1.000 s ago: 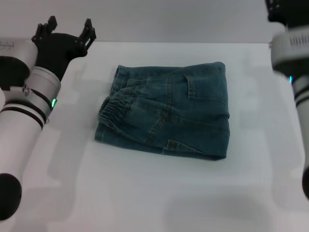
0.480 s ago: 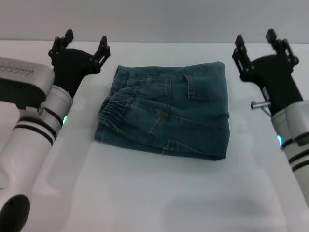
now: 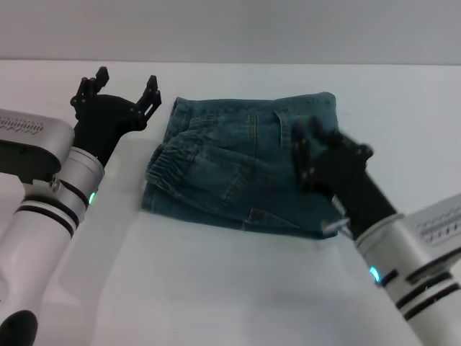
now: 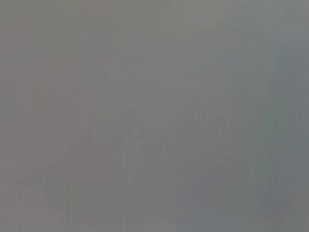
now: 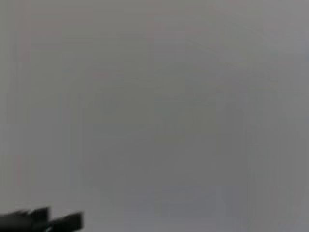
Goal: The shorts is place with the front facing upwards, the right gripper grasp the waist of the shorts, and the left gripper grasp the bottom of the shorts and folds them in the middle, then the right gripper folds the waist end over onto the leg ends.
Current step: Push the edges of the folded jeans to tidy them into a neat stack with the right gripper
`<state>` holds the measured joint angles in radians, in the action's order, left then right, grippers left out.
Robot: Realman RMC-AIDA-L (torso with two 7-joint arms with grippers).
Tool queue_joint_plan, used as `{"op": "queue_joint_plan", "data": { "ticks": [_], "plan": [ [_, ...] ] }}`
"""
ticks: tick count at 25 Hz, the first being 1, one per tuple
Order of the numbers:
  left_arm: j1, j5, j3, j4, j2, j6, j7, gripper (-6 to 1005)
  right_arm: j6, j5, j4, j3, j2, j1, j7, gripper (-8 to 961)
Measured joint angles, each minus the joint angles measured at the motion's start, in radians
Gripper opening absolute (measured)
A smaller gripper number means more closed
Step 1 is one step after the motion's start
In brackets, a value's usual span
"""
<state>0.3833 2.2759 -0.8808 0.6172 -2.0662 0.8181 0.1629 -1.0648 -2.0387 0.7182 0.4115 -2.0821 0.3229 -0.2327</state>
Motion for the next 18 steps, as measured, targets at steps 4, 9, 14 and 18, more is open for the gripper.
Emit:
{"op": "queue_joint_plan", "data": {
  "ticks": [4, 9, 14, 18],
  "plan": [
    [-0.002, 0.000, 0.002, -0.007, -0.002, -0.010, -0.015, 843, 0.008, 0.004, -0.015, -0.085, 0.000, -0.020, -0.004, 217],
    [-0.003, -0.006, 0.004, -0.019, -0.002, -0.016, -0.029, 843, 0.043, 0.008, -0.022, -0.132, 0.000, -0.051, 0.001, -1],
    [-0.003, -0.007, 0.005, -0.020, -0.002, -0.021, -0.030, 843, 0.063, 0.008, -0.017, -0.129, 0.003, -0.069, 0.005, -1],
    [-0.005, -0.008, 0.005, -0.017, -0.003, -0.021, -0.031, 843, 0.081, 0.010, -0.031, -0.118, 0.004, -0.061, 0.028, -2]
  ]
}}
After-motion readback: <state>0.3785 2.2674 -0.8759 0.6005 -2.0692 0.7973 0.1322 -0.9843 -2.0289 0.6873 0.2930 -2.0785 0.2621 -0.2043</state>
